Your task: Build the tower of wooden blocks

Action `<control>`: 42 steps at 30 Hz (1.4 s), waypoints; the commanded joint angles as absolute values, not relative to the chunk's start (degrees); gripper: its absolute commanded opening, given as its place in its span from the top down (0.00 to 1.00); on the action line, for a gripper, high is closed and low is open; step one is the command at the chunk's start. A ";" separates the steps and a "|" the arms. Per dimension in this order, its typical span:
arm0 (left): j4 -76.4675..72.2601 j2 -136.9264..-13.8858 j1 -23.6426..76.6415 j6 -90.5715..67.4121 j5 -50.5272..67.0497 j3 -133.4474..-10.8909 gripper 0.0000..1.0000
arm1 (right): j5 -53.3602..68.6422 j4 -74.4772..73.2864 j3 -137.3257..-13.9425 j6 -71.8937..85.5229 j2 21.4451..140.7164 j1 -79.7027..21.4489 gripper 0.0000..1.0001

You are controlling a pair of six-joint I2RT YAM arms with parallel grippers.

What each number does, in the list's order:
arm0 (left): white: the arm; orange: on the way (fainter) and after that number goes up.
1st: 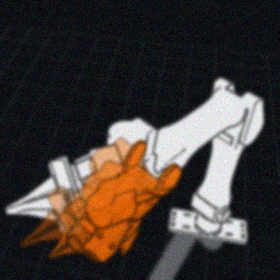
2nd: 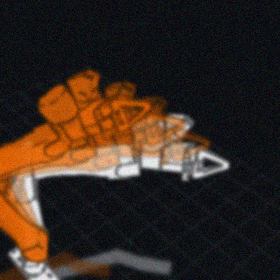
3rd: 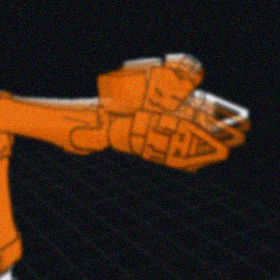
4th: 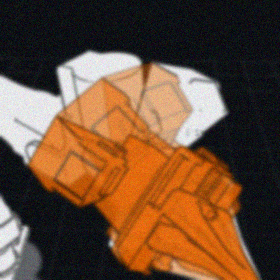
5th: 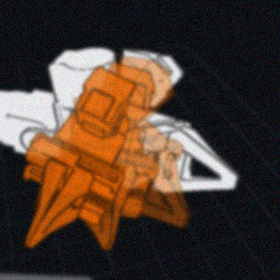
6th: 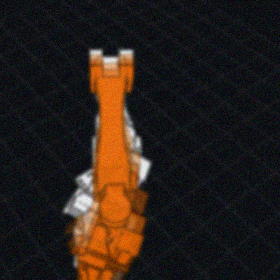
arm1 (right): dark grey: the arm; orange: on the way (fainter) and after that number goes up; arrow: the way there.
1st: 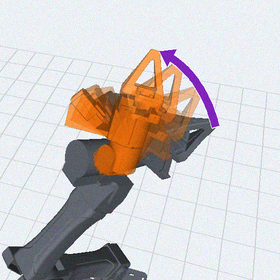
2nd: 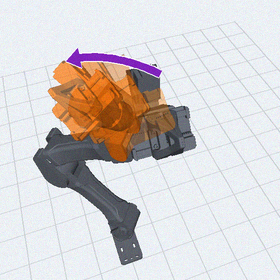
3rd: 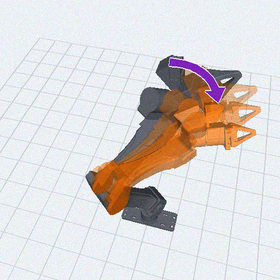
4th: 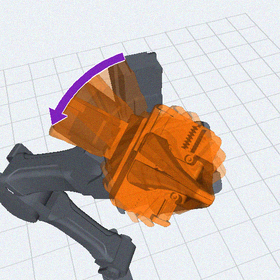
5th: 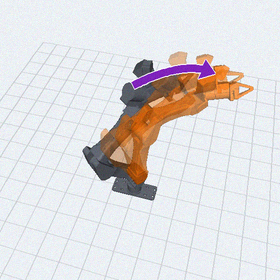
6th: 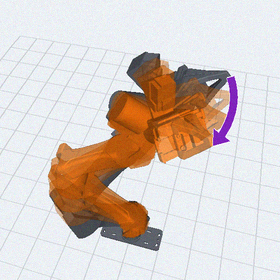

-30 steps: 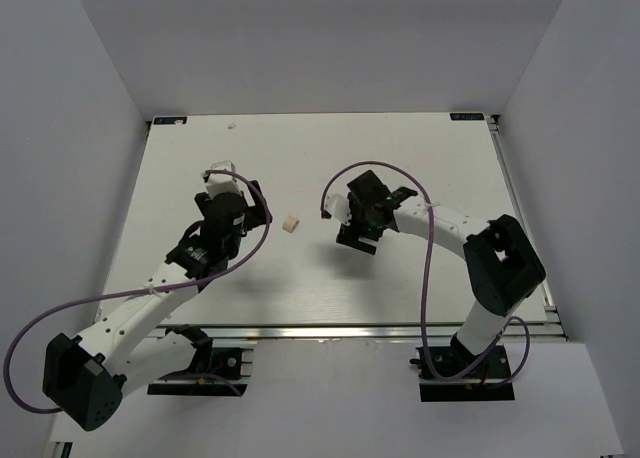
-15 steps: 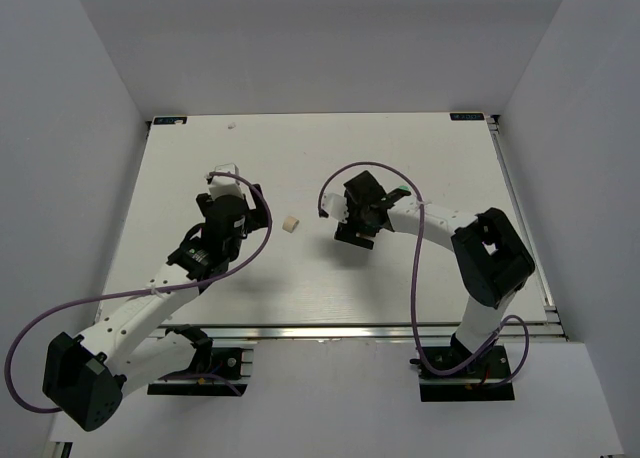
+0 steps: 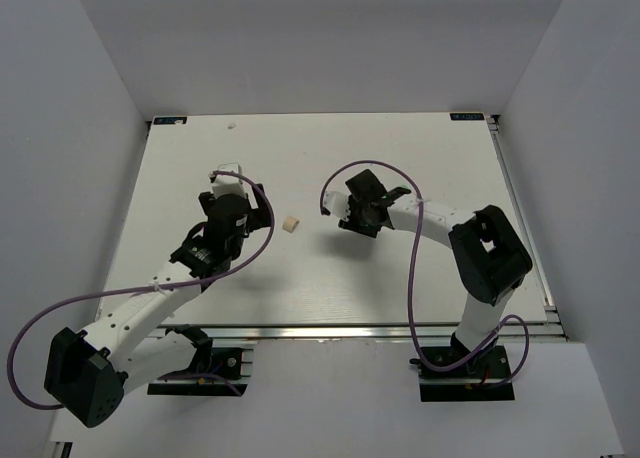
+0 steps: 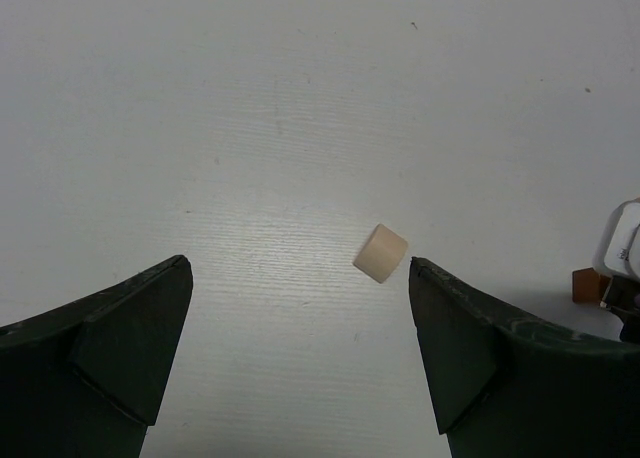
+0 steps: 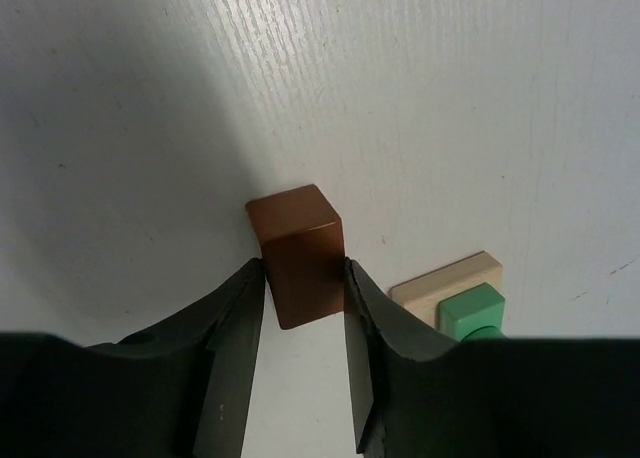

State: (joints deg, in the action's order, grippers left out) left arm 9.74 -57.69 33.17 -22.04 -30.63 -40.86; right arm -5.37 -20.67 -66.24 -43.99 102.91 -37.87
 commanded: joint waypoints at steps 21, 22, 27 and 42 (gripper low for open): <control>7.65 -60.20 33.13 -20.83 -28.74 -41.13 0.02 | -2.55 -23.73 -72.07 -50.89 102.56 -34.10 0.47; 7.56 -60.12 33.13 -20.83 -28.65 -41.05 0.02 | -2.37 -24.25 -72.33 -50.63 102.83 -34.01 0.45; 7.03 -60.03 33.13 -20.65 -28.13 -40.61 0.02 | 1.21 -24.08 -72.60 -50.18 102.83 -33.84 0.36; 6.42 -59.24 33.13 -19.95 -25.84 -39.90 0.02 | 2.11 -25.40 -74.97 -50.10 107.31 -31.91 0.36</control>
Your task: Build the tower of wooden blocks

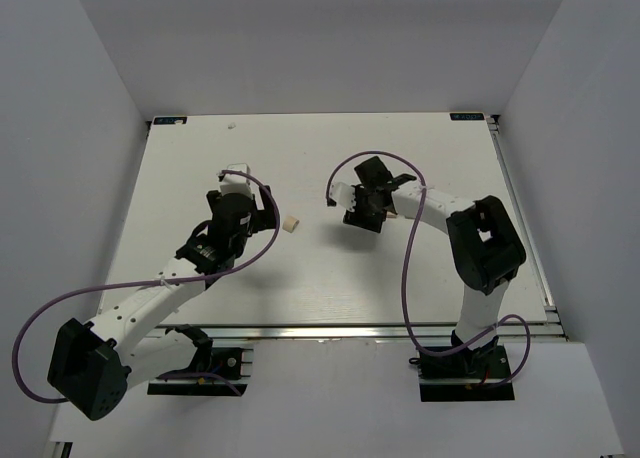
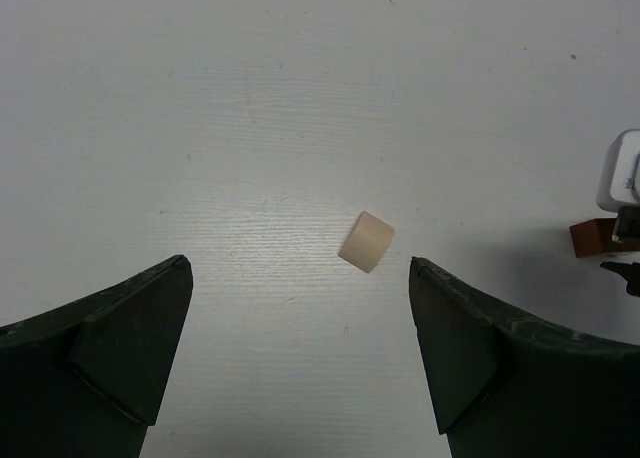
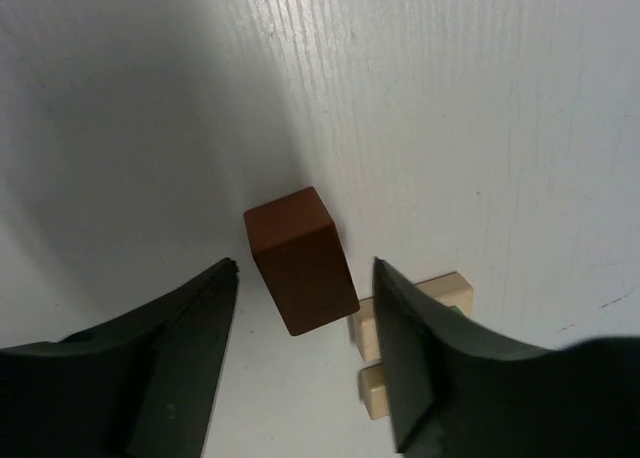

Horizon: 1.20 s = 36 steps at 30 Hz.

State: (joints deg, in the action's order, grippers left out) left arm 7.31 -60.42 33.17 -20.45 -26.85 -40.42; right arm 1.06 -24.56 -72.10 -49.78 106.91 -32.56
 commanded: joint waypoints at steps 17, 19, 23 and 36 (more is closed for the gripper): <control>6.77 -62.75 33.13 -19.69 -25.84 -41.04 0.02 | 2.64 -26.28 -76.99 -52.73 109.33 -30.50 0.75; 6.59 -62.84 33.13 -19.60 -25.75 -40.96 0.02 | 2.29 -26.37 -77.34 -52.82 109.60 -30.32 0.79; 6.68 -62.93 33.13 -19.51 -25.75 -41.04 0.02 | 1.58 -26.19 -77.69 -53.17 110.30 -29.71 0.79; 6.42 -63.81 33.13 -19.34 -25.58 -41.04 0.02 | 1.67 -26.37 -80.06 -57.57 111.71 -27.60 0.79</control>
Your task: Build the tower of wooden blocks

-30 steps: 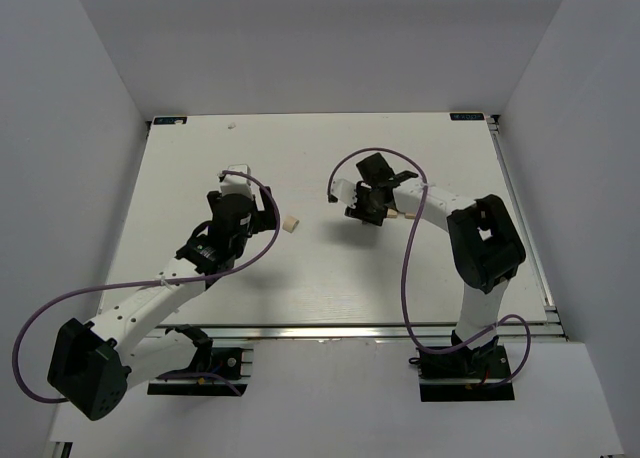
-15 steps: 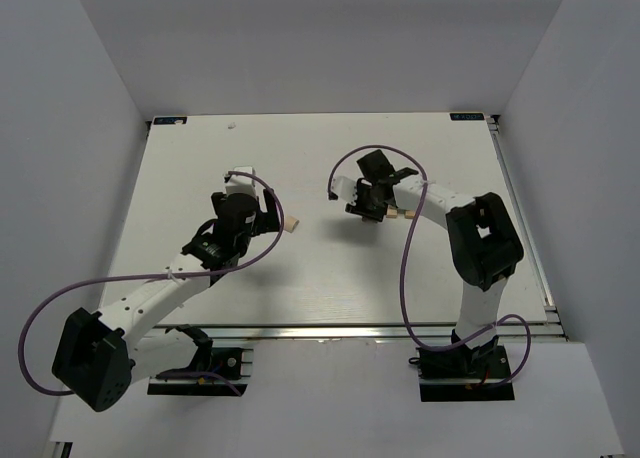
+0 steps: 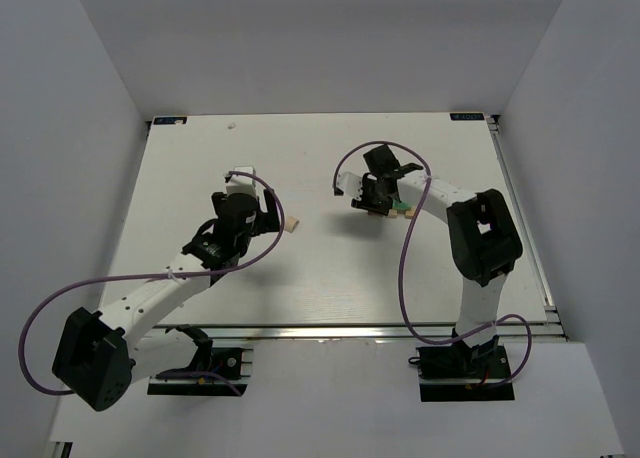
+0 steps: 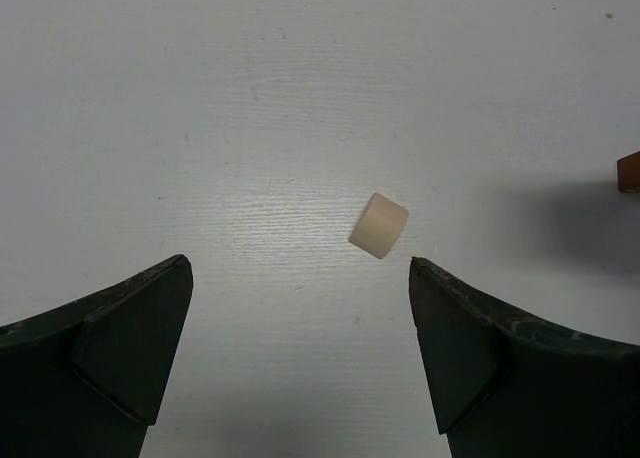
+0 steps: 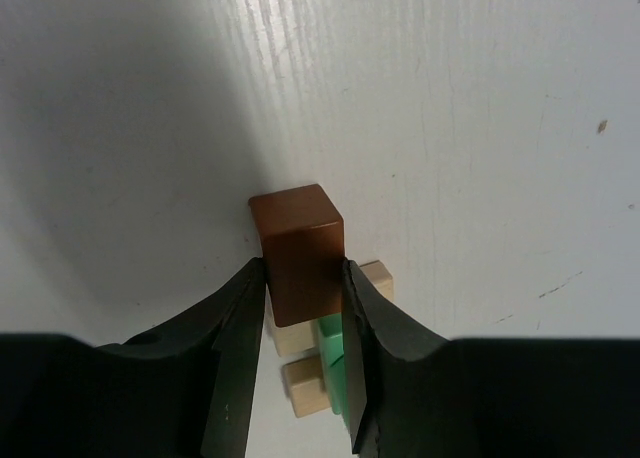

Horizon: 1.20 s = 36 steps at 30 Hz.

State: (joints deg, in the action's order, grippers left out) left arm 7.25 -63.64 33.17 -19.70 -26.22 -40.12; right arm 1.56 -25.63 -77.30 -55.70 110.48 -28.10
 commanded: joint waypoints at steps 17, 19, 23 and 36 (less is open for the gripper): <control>7.03 -64.86 33.13 -19.34 -25.84 -41.57 0.02 | 2.11 -27.42 -81.38 -57.75 112.85 -26.46 0.73; 7.12 -64.78 33.13 -19.42 -25.75 -41.48 0.02 | 2.63 -27.86 -81.56 -57.66 112.94 -26.37 0.73; 7.12 -64.69 33.13 -19.34 -25.58 -41.48 0.02 | 2.99 -27.95 -81.74 -57.39 112.85 -25.93 0.72; 7.12 -65.48 33.13 -19.07 -25.31 -41.75 0.02 | 4.83 -28.21 -83.05 -57.22 112.41 -25.93 0.42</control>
